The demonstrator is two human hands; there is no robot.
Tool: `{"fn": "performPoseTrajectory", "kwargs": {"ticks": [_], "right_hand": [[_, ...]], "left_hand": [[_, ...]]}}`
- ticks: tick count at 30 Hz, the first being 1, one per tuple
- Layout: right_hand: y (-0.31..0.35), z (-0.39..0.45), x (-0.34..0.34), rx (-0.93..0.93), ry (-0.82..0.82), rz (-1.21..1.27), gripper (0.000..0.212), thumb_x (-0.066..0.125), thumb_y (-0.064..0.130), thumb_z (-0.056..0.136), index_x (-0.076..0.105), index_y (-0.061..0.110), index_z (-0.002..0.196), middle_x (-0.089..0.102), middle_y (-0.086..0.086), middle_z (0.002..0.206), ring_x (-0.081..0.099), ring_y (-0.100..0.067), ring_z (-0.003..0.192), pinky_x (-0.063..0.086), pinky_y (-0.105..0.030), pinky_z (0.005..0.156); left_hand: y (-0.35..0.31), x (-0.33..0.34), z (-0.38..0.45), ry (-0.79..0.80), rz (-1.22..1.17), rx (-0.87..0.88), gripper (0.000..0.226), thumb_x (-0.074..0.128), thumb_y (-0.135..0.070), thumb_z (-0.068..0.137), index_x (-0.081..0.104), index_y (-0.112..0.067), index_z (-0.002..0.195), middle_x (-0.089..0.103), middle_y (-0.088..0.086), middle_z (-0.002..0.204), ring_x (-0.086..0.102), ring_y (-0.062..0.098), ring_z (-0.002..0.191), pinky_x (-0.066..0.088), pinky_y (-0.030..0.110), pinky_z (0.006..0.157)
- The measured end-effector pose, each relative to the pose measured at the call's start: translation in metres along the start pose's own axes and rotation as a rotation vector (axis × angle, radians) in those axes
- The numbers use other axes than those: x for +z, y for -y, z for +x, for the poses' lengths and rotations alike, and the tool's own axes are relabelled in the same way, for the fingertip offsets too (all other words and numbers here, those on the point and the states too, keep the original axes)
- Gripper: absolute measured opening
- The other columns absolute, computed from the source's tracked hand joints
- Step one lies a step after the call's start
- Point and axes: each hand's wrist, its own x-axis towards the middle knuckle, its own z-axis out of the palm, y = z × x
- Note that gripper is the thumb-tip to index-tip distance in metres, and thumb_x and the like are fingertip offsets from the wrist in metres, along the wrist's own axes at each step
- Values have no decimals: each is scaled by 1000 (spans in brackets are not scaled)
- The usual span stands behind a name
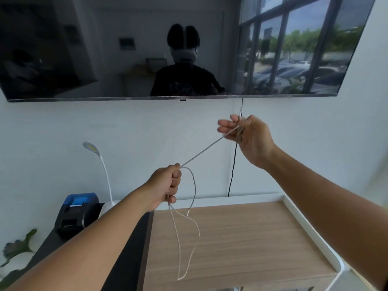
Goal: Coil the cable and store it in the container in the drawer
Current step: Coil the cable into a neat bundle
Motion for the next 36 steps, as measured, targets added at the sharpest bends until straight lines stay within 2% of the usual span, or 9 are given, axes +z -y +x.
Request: {"fn": "performPoseTrajectory", "kwargs": {"ticks": [4,8,11,15,20,24,28,32,36], "right_hand": [[34,-32,45,-79,391,34,20,48,17,80,61,3,85,75,-14,74,71,-27,71,56,-39,81],[28,-70,79,122,963,-483,27,55,13,83,68,-3,65,69,-9,59,59,-20,46,47,-22,54],[0,-81,72,429,1139,-977,25,61,25,87,70,1,87,75,2,71,61,-13,54,49,-15,57],[-43,-61,36,523,885,-1364,26,57,18,94,66,2,112,75,1,97,61,-14,67,45,-8,55],[-69,-26,-14,540,468,-1286,19,52,7,98,59,12,115,71,6,96,69,-14,80,52,-31,88],[-73,-10,-44,542,150,-980,37,54,3,99,52,-4,135,71,-18,116,68,-17,88,46,-29,75],[-50,-2,-55,361,-137,-404,36,35,-9,98,53,-2,127,69,-21,122,68,-32,100,49,-33,85],[-9,-7,-28,200,-73,94,27,32,5,92,58,5,100,71,-22,115,70,-34,100,44,-43,108],[29,-31,25,129,273,232,28,50,26,82,64,5,95,77,-16,91,73,-28,77,58,-34,83]], "left_hand": [[3,9,3,12,-81,-35,46,43,-36,102,40,-27,58,24,-4,59,18,14,42,31,23,42],[-17,18,4,6,-16,40,34,42,-31,101,49,-18,71,30,14,64,30,26,51,35,25,43],[-36,15,5,62,13,64,44,44,-36,102,43,-26,59,30,-4,53,25,15,41,37,24,43],[-44,8,-5,160,168,72,45,44,-39,99,45,-27,56,30,-9,54,23,12,42,38,26,47],[-36,0,-12,92,208,96,33,46,-40,93,42,-27,63,28,-8,57,21,14,45,33,28,48],[-26,-11,-16,46,144,97,30,49,-42,86,43,-28,59,28,-8,56,21,14,44,30,26,44],[-6,-17,-20,38,129,50,34,48,-41,90,44,-28,58,28,-7,56,21,14,44,30,27,42],[21,-9,-20,67,124,-39,38,45,-41,95,44,-28,60,28,-7,57,21,13,44,28,25,43],[33,3,-16,70,85,-107,36,43,-37,98,41,-27,63,28,-7,57,19,13,45,26,26,44]]}}
